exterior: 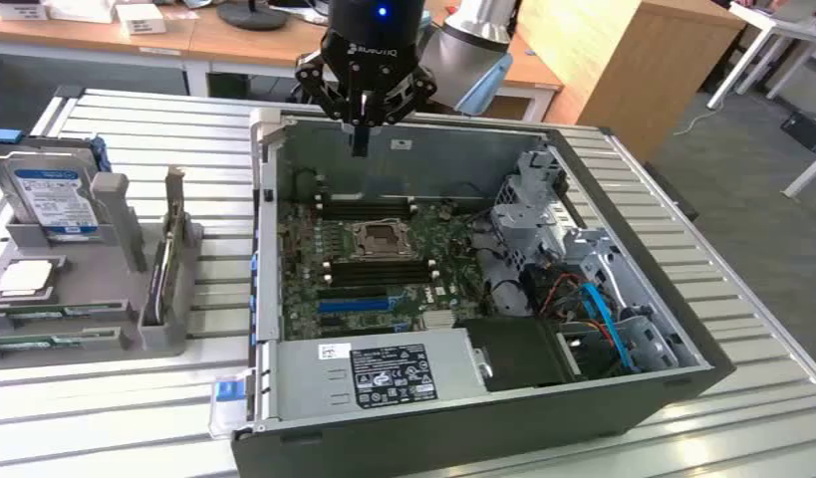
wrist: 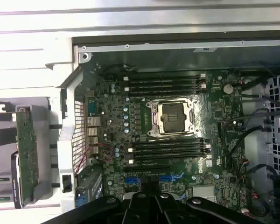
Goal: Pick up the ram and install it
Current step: 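Reach for the ram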
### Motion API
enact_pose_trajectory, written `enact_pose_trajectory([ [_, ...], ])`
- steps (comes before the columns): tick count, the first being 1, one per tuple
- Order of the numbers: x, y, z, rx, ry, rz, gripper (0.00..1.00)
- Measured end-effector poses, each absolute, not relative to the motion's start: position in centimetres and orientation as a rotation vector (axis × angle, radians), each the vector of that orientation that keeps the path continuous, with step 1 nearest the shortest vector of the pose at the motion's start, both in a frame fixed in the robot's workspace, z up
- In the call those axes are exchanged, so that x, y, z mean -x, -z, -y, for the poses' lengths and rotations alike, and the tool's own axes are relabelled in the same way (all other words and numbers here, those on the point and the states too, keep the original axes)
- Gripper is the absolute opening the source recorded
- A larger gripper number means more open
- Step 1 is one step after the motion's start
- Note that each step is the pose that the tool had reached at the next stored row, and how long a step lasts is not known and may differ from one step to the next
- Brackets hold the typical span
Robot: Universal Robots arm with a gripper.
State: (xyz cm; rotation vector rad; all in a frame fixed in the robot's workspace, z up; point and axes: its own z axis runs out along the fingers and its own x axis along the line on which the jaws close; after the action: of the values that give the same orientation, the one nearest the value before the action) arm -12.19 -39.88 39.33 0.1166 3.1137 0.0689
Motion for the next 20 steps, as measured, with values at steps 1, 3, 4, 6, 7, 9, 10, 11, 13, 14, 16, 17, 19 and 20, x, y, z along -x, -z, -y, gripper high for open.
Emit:
enact_pose_trajectory([
  [1,12.2,-39.3,39.9,-0.117,-0.069,-3.114,0.11],
  [3,12.2,-39.3,39.9,-0.117,-0.069,-3.114,0.11],
  [4,12.2,-39.3,39.9,-0.117,-0.069,-3.114,0.11],
  [6,12.2,-39.3,39.9,-0.117,-0.069,-3.114,0.11],
  [7,12.2,-39.3,39.9,-0.117,-0.069,-3.114,0.11],
  [9,12.2,-39.3,39.9,-0.117,-0.069,-3.114,0.11],
  [10,12.2,-39.3,39.9,-0.117,-0.069,-3.114,0.11],
  [11,12.2,-39.3,39.9,-0.117,-0.069,-3.114,0.11],
  [13,12.2,-39.3,39.9,-0.116,-0.069,-3.114,0.11],
  [14,12.2,-39.3,39.9,-0.116,-0.069,-3.114,0.11],
  [16,12.5,-39.3,39.9,-0.117,-0.069,-3.114,0.11],
  [17,12.7,-39.3,39.9,-0.117,-0.069,-3.114,0.11],
  [19,13.0,-39.3,39.9,-0.117,-0.069,-3.114,0.11],
  [20,13.2,-39.3,39.9,-0.117,-0.069,-3.114,0.11],
])
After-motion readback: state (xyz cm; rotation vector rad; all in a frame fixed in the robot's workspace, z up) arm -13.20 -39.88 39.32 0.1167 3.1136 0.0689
